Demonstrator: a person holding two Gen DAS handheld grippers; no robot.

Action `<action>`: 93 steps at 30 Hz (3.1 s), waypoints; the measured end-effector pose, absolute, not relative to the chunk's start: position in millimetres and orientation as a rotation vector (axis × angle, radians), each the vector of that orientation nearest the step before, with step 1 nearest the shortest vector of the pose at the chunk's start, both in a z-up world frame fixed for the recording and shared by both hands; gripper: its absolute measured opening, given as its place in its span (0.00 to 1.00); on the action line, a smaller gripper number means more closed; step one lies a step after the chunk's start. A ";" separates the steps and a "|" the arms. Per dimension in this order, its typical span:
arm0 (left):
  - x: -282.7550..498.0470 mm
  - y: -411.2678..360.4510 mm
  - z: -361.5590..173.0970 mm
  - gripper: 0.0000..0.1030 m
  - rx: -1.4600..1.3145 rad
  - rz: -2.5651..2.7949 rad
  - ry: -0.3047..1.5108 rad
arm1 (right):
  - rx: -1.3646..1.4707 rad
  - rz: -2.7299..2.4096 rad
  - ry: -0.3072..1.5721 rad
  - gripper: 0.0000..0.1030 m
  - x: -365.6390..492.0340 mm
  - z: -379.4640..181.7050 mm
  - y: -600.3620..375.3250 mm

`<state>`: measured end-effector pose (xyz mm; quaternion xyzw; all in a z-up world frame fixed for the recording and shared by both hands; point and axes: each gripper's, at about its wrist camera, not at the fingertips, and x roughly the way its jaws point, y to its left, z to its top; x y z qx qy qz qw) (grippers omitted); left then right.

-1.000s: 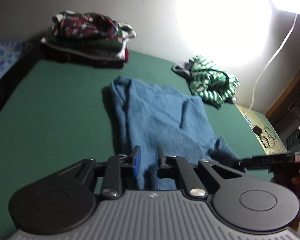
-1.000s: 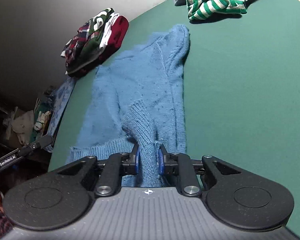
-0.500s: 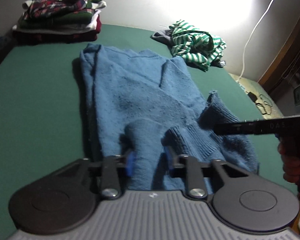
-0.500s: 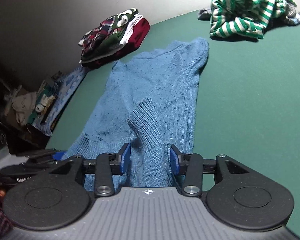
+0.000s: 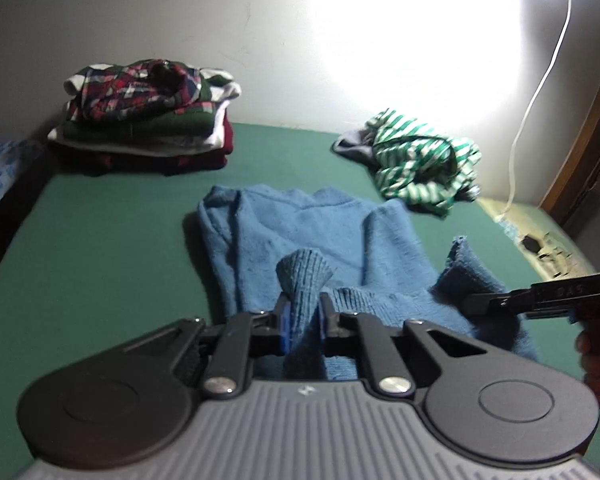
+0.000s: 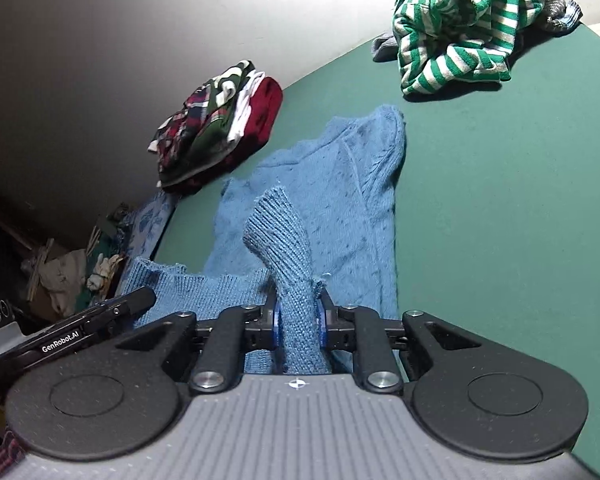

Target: Fold clothes

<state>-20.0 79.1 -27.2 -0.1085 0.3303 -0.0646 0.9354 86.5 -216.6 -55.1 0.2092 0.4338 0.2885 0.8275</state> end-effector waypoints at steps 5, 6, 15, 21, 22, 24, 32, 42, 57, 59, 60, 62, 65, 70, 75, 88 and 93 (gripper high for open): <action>-3.7 75.3 -53.5 0.10 -0.207 -0.113 0.721 | 0.423 0.568 0.930 0.18 96.8 -74.1 -213.6; -0.4 74.6 -58.8 0.11 -0.204 -0.109 0.730 | 0.410 0.568 0.925 0.18 95.6 -72.6 -214.3; -5.0 71.9 -53.6 0.18 -0.175 -0.078 0.731 | 0.209 0.604 0.751 0.40 70.9 -34.0 -216.2; -10.2 67.0 -56.6 0.18 -0.155 -0.061 0.720 | -0.140 0.628 0.662 0.46 74.4 -46.4 -174.1; -10.8 67.7 -56.6 0.19 -0.158 -0.058 0.717 | -0.177 0.630 0.666 0.44 77.0 -51.8 -170.4; -12.3 69.0 -55.5 0.21 -0.162 -0.051 0.710 | -0.190 0.640 0.685 0.41 82.5 -57.4 -172.2; -28.6 82.9 -45.6 0.20 -0.231 -0.023 0.642 | 0.312 0.756 0.920 0.12 106.2 -39.5 -223.9; -23.6 79.0 -57.8 0.48 -0.224 -0.040 0.692 | 0.633 0.624 1.038 0.28 127.1 -87.5 -247.6; -19.0 66.8 -53.9 0.47 -0.034 0.038 0.675 | 0.013 0.523 0.752 0.25 99.4 -41.5 -213.5; -30.2 67.5 -41.9 0.41 -0.019 0.056 0.642 | -0.063 0.519 0.691 0.25 79.6 -29.3 -209.7; -36.9 67.4 -35.2 0.42 -0.022 0.056 0.626 | -0.091 0.538 0.673 0.25 68.0 -25.4 -205.9; -51.0 64.6 -21.8 0.42 -0.041 0.033 0.601 | -0.137 0.569 0.644 0.25 47.6 -22.3 -198.5; -68.0 49.5 -11.6 0.42 -0.057 -0.061 0.588 | -0.186 0.582 0.643 0.25 36.3 -32.6 -188.3; -63.9 20.7 -42.4 0.44 -0.022 -0.130 0.701 | -0.175 0.584 0.707 0.25 41.5 -57.9 -173.7; -70.6 25.4 -62.5 0.47 -0.023 -0.107 0.710 | -0.173 0.578 0.688 0.28 41.9 -67.1 -162.5; -68.1 22.7 -54.9 0.49 -0.004 -0.082 0.697 | -0.171 0.546 0.655 0.27 -13.3 -44.5 -196.9; -71.2 24.9 -64.3 0.51 0.023 -0.088 0.698 | -0.222 0.547 0.723 0.25 -25.9 -61.8 -191.0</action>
